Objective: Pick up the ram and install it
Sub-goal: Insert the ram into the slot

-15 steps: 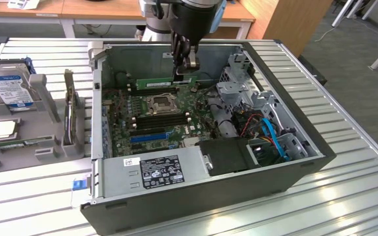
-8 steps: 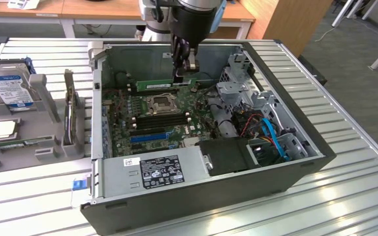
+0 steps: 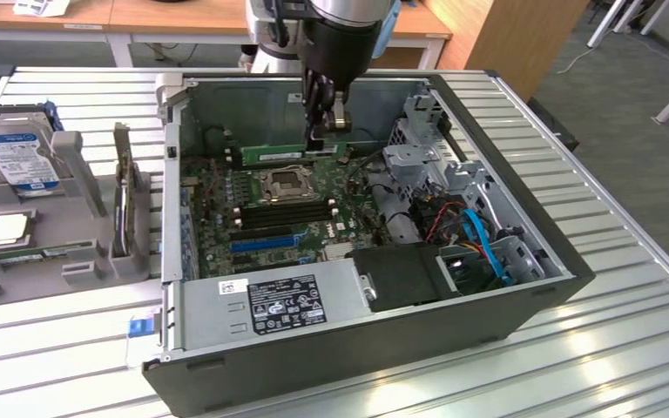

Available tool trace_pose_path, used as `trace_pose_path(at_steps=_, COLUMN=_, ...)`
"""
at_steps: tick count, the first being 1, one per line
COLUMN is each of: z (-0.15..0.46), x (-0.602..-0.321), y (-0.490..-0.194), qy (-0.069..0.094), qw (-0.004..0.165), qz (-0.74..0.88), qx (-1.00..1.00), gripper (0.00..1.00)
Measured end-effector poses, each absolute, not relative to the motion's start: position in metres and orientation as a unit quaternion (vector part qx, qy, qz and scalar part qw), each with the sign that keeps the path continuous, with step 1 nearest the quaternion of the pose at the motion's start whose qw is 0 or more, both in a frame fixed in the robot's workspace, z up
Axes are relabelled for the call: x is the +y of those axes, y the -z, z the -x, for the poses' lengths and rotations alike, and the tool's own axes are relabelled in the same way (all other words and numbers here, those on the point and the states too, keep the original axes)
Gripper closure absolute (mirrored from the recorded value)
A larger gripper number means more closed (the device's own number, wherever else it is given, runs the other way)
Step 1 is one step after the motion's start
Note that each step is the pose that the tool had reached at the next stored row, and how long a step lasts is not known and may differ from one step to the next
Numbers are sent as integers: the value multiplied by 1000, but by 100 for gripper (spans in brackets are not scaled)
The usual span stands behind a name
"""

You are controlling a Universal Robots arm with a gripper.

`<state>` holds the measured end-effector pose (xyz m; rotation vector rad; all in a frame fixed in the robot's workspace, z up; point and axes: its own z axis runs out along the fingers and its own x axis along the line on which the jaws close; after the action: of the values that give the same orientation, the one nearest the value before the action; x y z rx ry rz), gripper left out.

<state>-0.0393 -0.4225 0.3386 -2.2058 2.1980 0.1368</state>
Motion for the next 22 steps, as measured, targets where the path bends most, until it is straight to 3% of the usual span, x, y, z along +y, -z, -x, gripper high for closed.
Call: trace_pose_path(at_steps=22, z=39, x=-423, y=-318, qy=-44, qw=12, qz=708, qx=705, gripper=89)
